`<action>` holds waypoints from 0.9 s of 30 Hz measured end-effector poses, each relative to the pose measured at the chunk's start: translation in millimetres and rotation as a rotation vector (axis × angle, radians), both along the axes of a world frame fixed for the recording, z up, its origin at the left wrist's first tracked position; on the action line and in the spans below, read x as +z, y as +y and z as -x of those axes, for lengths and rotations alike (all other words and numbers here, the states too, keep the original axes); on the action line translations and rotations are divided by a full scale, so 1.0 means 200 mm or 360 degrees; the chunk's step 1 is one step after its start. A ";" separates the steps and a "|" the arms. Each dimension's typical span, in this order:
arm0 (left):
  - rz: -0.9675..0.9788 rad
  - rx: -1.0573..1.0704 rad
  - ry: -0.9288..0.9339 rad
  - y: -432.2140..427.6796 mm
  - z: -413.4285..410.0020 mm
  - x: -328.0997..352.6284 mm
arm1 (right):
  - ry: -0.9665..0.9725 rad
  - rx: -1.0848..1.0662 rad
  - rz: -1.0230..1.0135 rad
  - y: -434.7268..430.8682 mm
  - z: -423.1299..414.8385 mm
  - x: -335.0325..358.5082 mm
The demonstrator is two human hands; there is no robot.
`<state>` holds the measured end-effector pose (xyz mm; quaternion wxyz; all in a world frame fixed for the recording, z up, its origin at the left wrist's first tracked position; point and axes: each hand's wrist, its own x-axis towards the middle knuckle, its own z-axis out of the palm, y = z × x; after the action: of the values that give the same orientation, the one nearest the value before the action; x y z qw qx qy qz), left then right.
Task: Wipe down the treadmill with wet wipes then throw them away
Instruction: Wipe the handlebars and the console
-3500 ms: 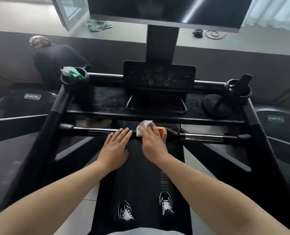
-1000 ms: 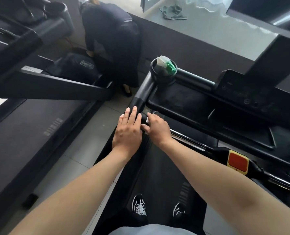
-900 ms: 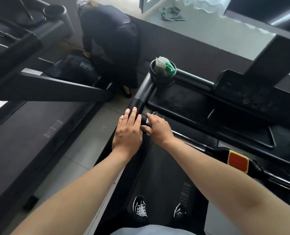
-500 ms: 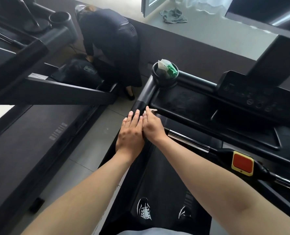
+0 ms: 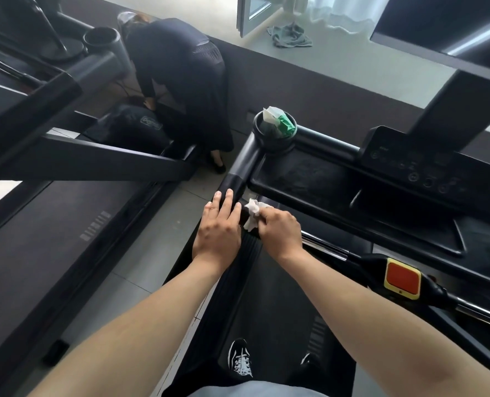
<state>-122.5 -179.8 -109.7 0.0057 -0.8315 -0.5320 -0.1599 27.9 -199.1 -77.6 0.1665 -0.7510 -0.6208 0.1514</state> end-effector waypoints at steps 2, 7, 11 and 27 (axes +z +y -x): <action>0.0011 -0.0019 0.0030 0.00 0.00 -0.01 | 0.0112 -0.0023 0.0065 0.05 0.05 0.01; 0.0005 -0.0012 -0.0013 0.00 0.01 -0.01 | 0.0155 0.0124 0.0084 0.09 0.15 0.00; -0.0014 -0.0189 0.0043 -0.03 0.00 0.02 | 0.0011 0.0074 0.0075 0.00 0.04 0.03; 0.1129 -0.0653 -0.0843 -0.36 -0.74 0.26 | 0.0722 -0.0451 0.0003 -0.57 -0.64 0.22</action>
<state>25.2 -252.6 -57.1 -0.4452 -0.8007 -0.3618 -0.1727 155.3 -313.7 -32.9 0.3203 -0.7774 -0.4561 0.2916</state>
